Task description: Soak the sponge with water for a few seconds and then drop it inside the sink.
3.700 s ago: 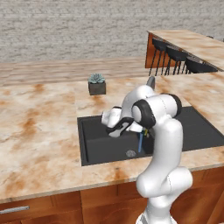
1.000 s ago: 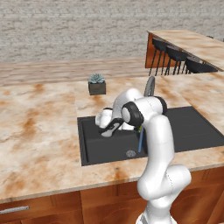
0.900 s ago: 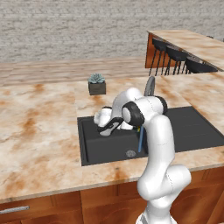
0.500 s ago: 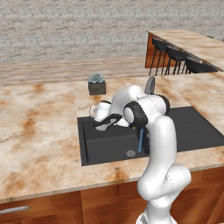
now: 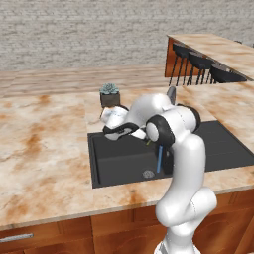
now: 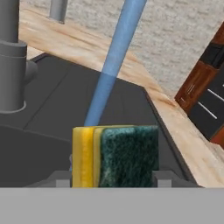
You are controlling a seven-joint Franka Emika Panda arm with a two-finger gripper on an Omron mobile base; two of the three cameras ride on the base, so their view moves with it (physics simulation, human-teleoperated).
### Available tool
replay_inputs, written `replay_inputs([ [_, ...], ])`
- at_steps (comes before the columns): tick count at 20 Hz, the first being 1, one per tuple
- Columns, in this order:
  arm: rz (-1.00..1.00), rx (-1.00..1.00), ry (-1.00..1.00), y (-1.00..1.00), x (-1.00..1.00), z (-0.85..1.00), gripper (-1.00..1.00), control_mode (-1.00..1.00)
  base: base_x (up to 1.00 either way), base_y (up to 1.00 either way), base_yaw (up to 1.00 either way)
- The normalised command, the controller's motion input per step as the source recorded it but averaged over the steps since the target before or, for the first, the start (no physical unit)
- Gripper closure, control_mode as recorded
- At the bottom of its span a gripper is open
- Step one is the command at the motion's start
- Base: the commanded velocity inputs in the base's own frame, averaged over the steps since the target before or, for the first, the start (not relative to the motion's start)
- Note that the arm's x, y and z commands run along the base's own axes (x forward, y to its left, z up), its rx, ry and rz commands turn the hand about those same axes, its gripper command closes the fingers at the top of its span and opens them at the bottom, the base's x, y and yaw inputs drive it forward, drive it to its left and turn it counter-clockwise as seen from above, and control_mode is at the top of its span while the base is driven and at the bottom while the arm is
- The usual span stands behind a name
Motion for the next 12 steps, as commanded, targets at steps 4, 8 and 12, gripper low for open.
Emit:
replay_inputs([
  [4, 0.06, 0.22, 0.0, 0.03, -0.26, 0.36, 1.0, -1.0, 0.0, 0.0, 0.0],
  [8, 0.09, 0.18, 0.0, 0.01, -0.19, 0.42, 1.0, -1.0, 0.0, 0.0, 0.0],
  [12, 0.13, 0.12, 0.0, 0.12, -0.07, 0.45, 1.0, -1.0, 0.0, 0.0, 0.0],
])
